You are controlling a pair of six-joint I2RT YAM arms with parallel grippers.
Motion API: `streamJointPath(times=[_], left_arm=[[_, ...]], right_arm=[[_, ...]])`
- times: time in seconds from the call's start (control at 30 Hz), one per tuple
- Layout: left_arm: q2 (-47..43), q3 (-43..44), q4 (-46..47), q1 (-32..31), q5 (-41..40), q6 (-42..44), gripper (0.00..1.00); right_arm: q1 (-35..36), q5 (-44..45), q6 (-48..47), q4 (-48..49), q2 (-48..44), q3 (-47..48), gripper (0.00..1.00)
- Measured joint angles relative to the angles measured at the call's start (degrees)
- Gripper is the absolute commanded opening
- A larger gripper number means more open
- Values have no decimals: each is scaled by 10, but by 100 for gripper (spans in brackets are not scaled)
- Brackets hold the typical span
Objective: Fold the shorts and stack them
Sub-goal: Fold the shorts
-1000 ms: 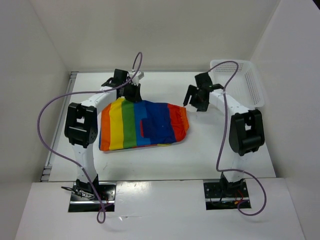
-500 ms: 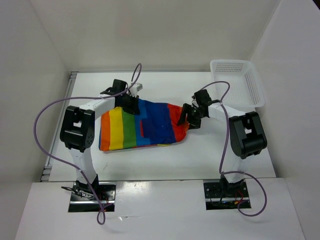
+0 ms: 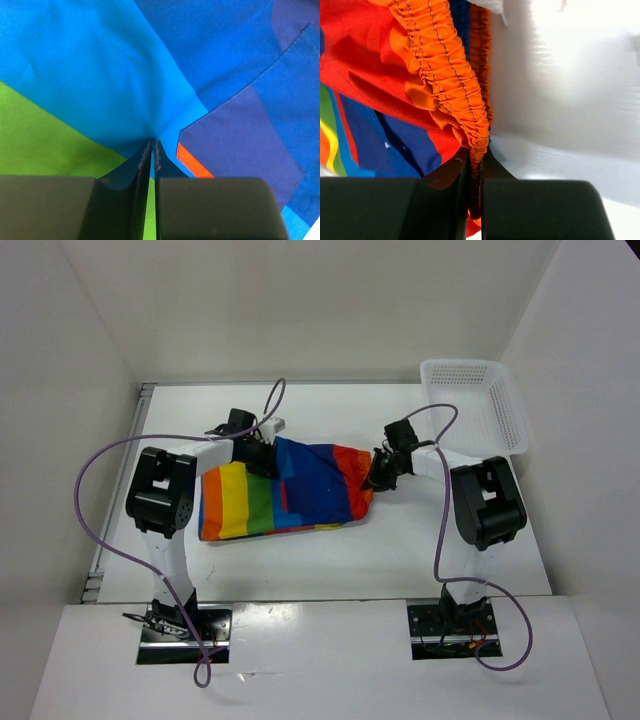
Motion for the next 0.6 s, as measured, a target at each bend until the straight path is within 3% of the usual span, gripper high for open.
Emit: streamJointPath(times=[0.37, 0.6], left_arm=[[7, 23, -6, 0, 12, 0, 19], [-23, 28, -40, 15, 12, 1, 17]], right_arm=[[6, 202, 6, -93, -57, 37, 0], [9, 309, -9, -181, -121, 114, 0]])
